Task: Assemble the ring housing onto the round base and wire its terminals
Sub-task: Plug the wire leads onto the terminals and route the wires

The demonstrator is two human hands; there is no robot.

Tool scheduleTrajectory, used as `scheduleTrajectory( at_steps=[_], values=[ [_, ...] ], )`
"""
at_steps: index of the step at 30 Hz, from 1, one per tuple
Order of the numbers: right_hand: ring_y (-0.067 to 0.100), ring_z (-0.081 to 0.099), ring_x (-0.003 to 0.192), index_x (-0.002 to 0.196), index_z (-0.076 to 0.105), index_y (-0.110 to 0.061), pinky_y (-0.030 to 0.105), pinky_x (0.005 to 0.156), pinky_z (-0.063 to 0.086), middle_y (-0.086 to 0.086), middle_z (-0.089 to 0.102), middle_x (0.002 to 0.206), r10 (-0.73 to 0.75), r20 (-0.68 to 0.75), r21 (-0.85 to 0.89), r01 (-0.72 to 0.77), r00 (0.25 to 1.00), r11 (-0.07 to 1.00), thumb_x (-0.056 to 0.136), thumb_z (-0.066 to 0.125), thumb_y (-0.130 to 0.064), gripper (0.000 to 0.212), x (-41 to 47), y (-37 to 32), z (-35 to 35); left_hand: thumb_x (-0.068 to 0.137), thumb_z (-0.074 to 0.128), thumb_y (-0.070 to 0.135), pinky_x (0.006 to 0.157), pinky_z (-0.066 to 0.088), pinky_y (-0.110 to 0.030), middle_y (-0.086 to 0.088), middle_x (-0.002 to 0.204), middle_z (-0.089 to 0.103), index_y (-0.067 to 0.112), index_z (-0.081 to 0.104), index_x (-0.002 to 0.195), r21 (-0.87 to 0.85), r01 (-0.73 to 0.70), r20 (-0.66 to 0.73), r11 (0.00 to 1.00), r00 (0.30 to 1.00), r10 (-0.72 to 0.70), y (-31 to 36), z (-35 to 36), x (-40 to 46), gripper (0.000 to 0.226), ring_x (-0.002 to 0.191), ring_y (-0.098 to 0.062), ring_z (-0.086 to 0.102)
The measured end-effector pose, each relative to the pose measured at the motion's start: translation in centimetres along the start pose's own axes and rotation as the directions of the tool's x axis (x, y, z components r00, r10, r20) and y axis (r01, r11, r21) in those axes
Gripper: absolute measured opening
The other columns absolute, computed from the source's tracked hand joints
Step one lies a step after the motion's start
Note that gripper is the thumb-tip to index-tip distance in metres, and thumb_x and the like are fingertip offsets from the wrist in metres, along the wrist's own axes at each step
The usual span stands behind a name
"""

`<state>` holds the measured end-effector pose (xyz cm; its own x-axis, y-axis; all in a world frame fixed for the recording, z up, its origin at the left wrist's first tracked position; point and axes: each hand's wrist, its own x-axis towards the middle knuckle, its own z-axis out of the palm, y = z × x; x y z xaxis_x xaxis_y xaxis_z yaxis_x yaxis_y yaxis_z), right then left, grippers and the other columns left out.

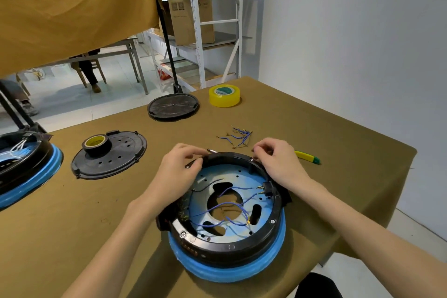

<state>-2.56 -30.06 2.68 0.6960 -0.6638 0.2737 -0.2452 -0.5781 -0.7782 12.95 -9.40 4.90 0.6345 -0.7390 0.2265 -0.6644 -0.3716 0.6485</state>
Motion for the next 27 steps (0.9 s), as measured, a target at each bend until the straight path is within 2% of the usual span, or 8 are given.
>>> scheduleTrajectory(
  at_steps=[3,5,11,15,17,20,23,27],
  values=[
    [0.020,0.067,0.090,0.107,0.073,-0.015,0.039,0.082,0.056,0.000,0.073,0.101,-0.020,0.067,-0.221,0.035,0.998,0.975,0.102,0.054,-0.021,0.021,3.7,-0.4,0.6,0.102,0.061,0.014,0.095,0.055,-0.026,0.010,0.119,0.071,0.028,0.072,0.122,-0.297,0.096,0.028,0.950,0.995,-0.092,-1.4,0.1,-0.7,0.027,0.108,-0.002,0.067],
    [0.024,0.066,0.096,0.113,0.073,-0.012,0.043,0.086,0.057,0.006,0.073,0.108,-0.020,0.156,-0.340,0.072,0.988,0.938,0.102,0.053,-0.020,0.024,6.0,-0.4,1.8,0.103,0.059,0.009,0.087,0.055,-0.016,0.010,0.116,0.075,0.026,0.073,0.122,-0.399,0.118,0.045,0.909,0.993,-0.109,-1.8,0.3,-1.0,0.029,0.104,0.000,0.069],
    [0.034,0.064,0.102,0.101,0.073,-0.013,0.041,0.092,0.049,0.011,0.072,0.104,0.022,0.253,-0.629,0.147,0.967,0.764,0.097,0.060,-0.037,0.027,10.4,-1.1,6.4,0.106,0.053,0.014,0.081,0.053,-0.011,0.013,0.112,0.076,0.032,0.072,0.117,-0.453,0.148,0.092,0.879,0.989,-0.118,-2.5,0.3,-1.2,0.028,0.101,0.000,0.070],
    [0.033,0.062,0.106,0.104,0.070,-0.014,0.044,0.098,0.043,0.011,0.072,0.107,0.043,0.241,-0.671,0.134,0.970,0.730,0.100,0.060,-0.030,0.019,11.2,-0.9,7.2,0.107,0.053,0.016,0.087,0.055,-0.018,0.012,0.111,0.076,0.033,0.073,0.116,-0.462,0.148,0.084,0.874,0.989,-0.123,-2.7,0.5,-1.2,0.027,0.102,-0.001,0.070],
    [0.030,0.065,0.100,0.102,0.070,-0.014,0.044,0.097,0.047,0.008,0.073,0.103,0.024,0.208,-0.552,0.098,0.978,0.828,0.102,0.058,-0.027,0.018,10.7,-1.2,6.7,0.106,0.053,0.016,0.089,0.056,-0.022,0.011,0.112,0.076,0.030,0.073,0.118,-0.473,0.158,0.087,0.867,0.987,-0.132,-2.8,0.5,-1.2,0.027,0.102,-0.003,0.071],
    [0.015,0.068,0.081,0.089,0.072,-0.014,0.034,0.080,0.052,-0.001,0.075,0.083,-0.015,0.155,-0.074,0.027,0.988,0.997,0.100,0.062,-0.020,0.016,8.3,-2.8,5.2,0.106,0.055,0.016,0.086,0.055,-0.019,0.012,0.111,0.075,0.031,0.073,0.116,-0.454,0.131,0.067,0.881,0.991,-0.113,-2.6,0.4,-1.3,0.026,0.102,0.001,0.069],
    [0.007,0.067,0.068,0.084,0.074,-0.014,0.023,0.071,0.051,-0.003,0.075,0.072,-0.125,0.183,0.193,0.089,0.975,0.977,0.097,0.067,-0.014,0.015,4.3,-4.7,3.4,0.103,0.061,0.019,0.090,0.056,-0.020,0.015,0.111,0.075,0.028,0.072,0.121,-0.433,0.056,-0.052,0.899,0.995,-0.087,-1.9,0.3,-1.2,0.022,0.102,0.003,0.068],
    [0.006,0.068,0.067,0.086,0.076,-0.015,0.017,0.067,0.051,0.001,0.076,0.073,-0.182,0.233,0.350,0.092,0.955,0.932,0.096,0.070,-0.011,0.012,0.0,-5.5,1.8,0.098,0.070,0.024,0.084,0.057,-0.020,0.010,0.101,0.079,0.026,0.076,0.116,-0.535,-0.102,-0.222,0.839,0.975,-0.023,0.1,-0.3,-1.3,0.019,0.098,-0.006,0.074]
  ],
)
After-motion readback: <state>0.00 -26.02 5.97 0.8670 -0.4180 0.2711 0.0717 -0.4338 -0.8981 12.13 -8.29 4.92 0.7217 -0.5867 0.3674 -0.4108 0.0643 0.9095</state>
